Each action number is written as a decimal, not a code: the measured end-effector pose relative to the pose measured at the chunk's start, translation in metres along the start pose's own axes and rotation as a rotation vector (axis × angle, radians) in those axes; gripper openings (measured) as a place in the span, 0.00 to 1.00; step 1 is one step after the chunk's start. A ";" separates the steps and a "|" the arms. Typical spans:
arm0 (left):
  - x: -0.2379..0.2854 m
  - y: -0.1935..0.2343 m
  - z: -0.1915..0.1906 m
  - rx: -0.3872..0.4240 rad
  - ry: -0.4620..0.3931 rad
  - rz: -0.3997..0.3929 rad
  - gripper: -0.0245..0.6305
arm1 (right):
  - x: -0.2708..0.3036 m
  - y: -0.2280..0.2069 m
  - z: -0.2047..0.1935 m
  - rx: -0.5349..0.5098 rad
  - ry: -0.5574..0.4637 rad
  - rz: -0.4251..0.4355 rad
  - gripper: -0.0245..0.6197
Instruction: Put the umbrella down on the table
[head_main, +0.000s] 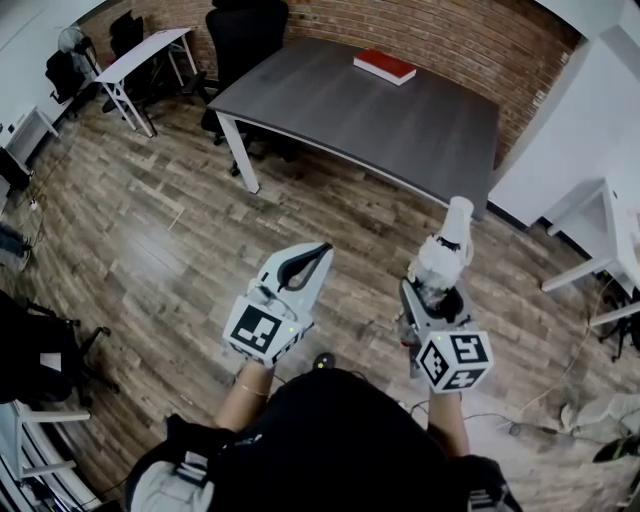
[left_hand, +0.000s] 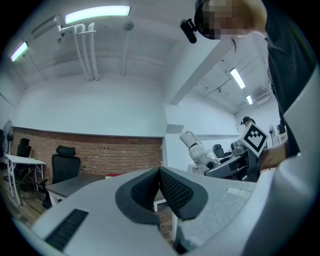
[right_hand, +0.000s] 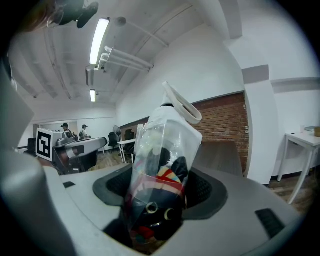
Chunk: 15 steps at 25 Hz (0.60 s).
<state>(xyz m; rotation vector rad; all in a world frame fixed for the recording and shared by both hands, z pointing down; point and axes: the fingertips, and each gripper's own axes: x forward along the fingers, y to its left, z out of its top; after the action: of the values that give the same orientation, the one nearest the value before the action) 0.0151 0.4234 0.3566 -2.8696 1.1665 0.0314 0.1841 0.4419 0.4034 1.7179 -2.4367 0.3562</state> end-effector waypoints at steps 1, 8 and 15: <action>0.002 0.002 0.000 -0.002 -0.002 -0.004 0.04 | 0.002 -0.001 0.000 0.000 0.002 -0.004 0.49; 0.010 0.025 -0.009 -0.018 0.003 -0.014 0.04 | 0.021 -0.001 -0.001 0.005 0.018 -0.027 0.49; 0.013 0.053 -0.018 -0.020 0.015 -0.003 0.04 | 0.044 0.003 -0.001 0.020 0.023 -0.031 0.49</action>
<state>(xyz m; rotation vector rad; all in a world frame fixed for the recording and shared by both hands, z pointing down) -0.0125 0.3761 0.3727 -2.8938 1.1709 0.0212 0.1663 0.4035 0.4150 1.7471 -2.3959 0.3957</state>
